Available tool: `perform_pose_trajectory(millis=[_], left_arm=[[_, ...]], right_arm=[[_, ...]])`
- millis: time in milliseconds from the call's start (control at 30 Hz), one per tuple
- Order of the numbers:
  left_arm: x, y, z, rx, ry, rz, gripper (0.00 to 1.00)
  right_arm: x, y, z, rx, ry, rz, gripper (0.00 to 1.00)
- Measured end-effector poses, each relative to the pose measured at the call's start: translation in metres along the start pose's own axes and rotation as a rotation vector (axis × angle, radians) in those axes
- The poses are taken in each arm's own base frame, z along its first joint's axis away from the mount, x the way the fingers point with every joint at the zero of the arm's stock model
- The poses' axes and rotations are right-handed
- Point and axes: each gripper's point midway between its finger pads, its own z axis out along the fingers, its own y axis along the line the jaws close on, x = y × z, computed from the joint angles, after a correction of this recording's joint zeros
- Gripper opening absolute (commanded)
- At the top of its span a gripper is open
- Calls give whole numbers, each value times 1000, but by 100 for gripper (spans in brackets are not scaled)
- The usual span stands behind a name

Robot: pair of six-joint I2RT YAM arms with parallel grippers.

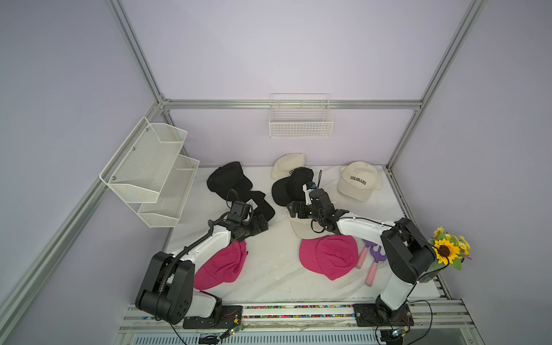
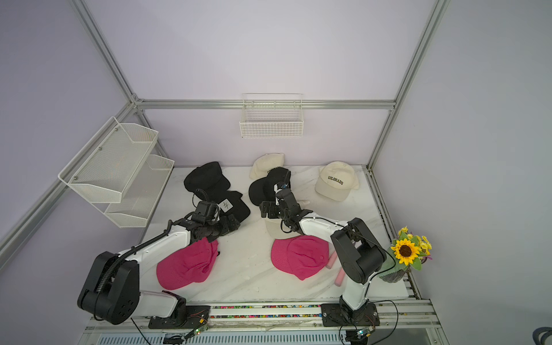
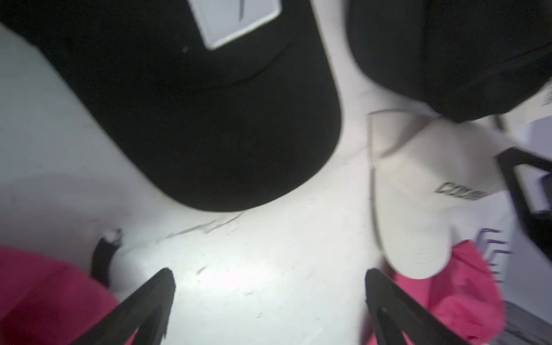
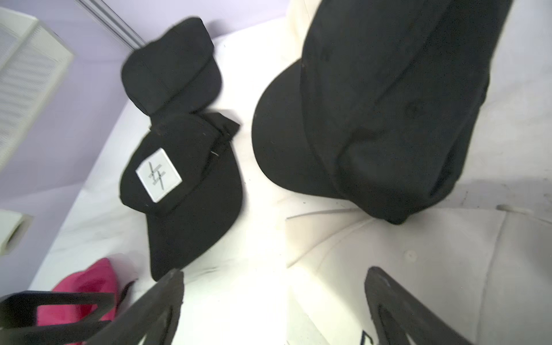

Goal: Stack the baseball caps by color
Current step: Move the baseball cap to the center of the board, then pick up the baseball cap from the center of the board.

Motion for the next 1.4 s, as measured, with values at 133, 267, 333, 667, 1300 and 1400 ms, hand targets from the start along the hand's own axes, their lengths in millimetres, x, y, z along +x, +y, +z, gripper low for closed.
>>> perform_pose_trajectory(millis=[133, 267, 333, 667, 1300, 1400], left_arm=[[5, -26, 10, 186, -23, -162, 100], [37, -12, 32, 217, 3, -351, 100], [45, -12, 40, 221, 1, -410, 100], [21, -23, 45, 203, -247, -508, 100], [-24, 0, 67, 232, -567, -672, 69], [-25, 8, 68, 209, -592, -667, 54]], right_arm=[[-20, 15, -14, -66, -86, 71, 97], [-35, 24, -29, -114, -151, 123, 97], [-40, 27, -32, -131, -175, 136, 97], [-38, 18, -46, -138, -211, 168, 97], [-52, 11, -75, -160, -294, 155, 97], [-52, 11, -75, -159, -295, 151, 97]])
